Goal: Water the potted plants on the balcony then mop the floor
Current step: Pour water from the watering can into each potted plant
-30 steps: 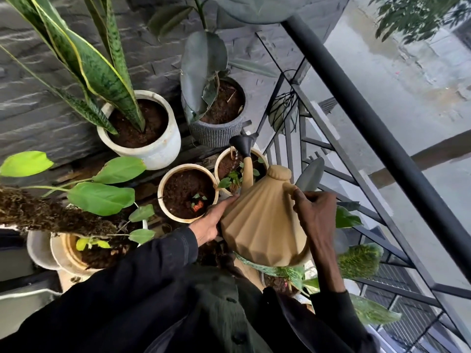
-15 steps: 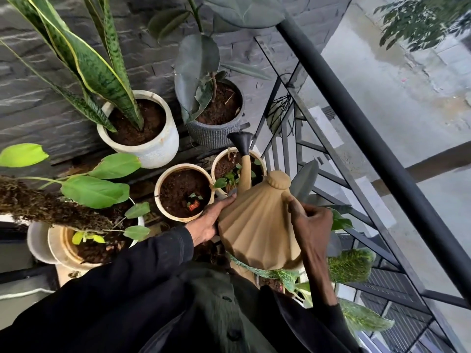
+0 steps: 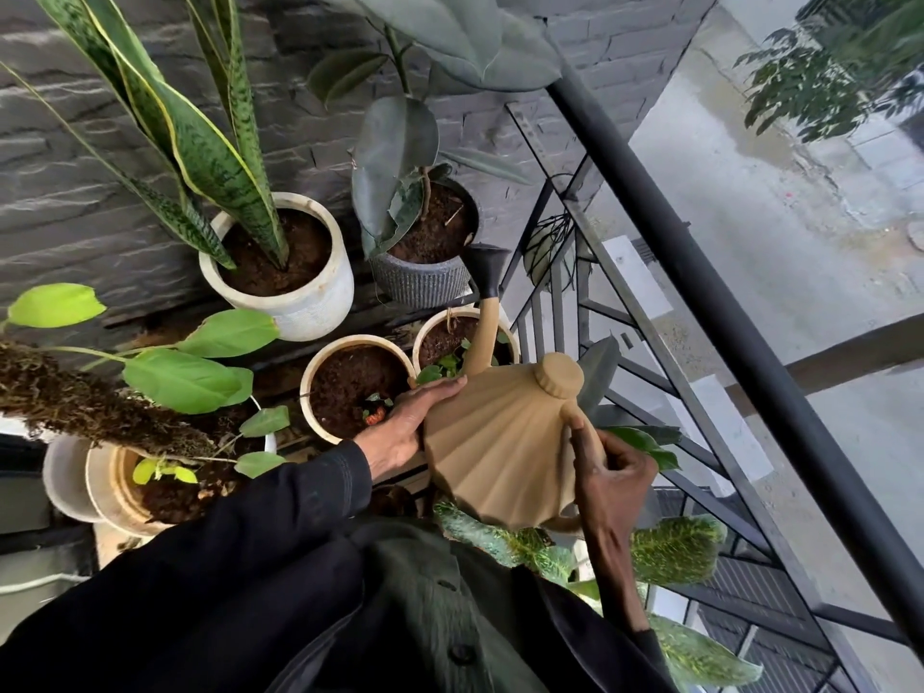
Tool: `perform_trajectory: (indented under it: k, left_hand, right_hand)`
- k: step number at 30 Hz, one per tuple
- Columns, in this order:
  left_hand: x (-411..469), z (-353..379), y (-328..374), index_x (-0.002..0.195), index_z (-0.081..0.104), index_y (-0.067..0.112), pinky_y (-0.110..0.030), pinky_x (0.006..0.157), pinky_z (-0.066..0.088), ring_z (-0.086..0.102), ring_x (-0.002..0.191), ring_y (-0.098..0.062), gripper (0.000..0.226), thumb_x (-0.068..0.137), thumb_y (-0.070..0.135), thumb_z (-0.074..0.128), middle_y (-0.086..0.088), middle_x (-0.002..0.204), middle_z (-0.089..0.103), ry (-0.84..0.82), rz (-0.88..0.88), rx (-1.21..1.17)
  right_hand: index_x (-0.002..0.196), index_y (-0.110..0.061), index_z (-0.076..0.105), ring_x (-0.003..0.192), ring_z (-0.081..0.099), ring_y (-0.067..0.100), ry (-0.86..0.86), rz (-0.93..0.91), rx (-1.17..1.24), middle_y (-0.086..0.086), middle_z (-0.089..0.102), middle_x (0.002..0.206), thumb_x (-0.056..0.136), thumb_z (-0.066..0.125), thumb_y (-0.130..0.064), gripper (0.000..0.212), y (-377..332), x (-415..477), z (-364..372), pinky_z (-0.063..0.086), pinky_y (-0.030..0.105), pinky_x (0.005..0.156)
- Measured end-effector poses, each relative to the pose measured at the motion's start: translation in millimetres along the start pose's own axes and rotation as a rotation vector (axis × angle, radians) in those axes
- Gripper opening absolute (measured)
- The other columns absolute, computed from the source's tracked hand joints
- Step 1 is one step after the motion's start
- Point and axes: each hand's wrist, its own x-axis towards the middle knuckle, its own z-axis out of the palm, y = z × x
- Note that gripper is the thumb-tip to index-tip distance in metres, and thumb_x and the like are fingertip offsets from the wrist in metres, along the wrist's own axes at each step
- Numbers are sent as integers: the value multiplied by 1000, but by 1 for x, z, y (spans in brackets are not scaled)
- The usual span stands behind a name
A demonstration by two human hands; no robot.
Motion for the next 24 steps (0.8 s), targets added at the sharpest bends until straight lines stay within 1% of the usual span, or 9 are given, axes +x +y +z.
perform_trajectory:
  k: [2,4,5,7,11,14,16,21,24]
  left_hand:
    - [2,3,5,120,75,20,-42,99,55,69,106,-26,55,70,38,89,-11,119,75,5,45,18]
    - [3,6,9,130,70,17,-41,103,54,69,112,-27,73,64,39,93,-11,120,75,28,93,27]
    - [5,8,11,131,69,17,-43,107,52,68,116,-28,79,60,39,96,-11,121,75,43,112,29]
    - [7,11,15,131,69,17,-47,109,50,67,120,-30,86,54,43,96,-11,122,75,60,146,30]
    - [9,14,24,131,70,18,-47,109,51,68,119,-29,91,49,47,95,-11,121,75,74,200,18]
    - [9,18,33,128,71,20,-46,108,52,70,116,-27,81,55,43,96,-9,117,77,89,227,-5]
    - [10,20,37,126,73,22,-45,106,53,71,113,-26,78,55,44,97,-7,115,78,91,229,-18]
    - [16,23,46,110,80,29,-42,104,55,71,112,-25,54,61,50,91,-4,109,80,70,209,-39]
    - [20,28,52,94,82,39,-34,90,59,76,95,-14,35,67,60,86,5,97,81,100,158,0]
  right_hand:
    - [60,-32,69,42,45,3,17,11,15,-16,57,48,85,78,-69,46,4,2,-3,43,15,45]
    - [67,-28,75,46,56,21,25,62,2,-10,60,52,83,81,-69,44,12,5,-4,60,35,49]
    - [69,-29,75,47,57,32,25,78,-8,-5,60,52,84,82,-67,41,15,6,-4,61,50,47]
    - [70,-31,77,48,56,39,27,91,-26,0,58,51,83,82,-70,41,15,9,-4,56,59,41]
    - [70,-27,76,47,57,37,10,91,-28,6,59,51,82,79,-76,51,5,21,-4,57,59,46]
    - [76,-22,81,43,55,29,8,78,3,-3,60,48,80,79,-76,54,-3,31,0,56,58,43]
    - [76,-19,80,42,50,23,3,67,7,-6,57,47,79,79,-76,57,-11,40,3,58,47,45]
    - [60,-30,70,41,35,7,-65,-53,-51,-11,47,43,85,76,-67,45,-35,74,11,36,22,46]
    - [52,-21,60,42,30,5,-137,-80,-88,-11,41,43,89,77,-63,59,-48,98,18,29,13,45]
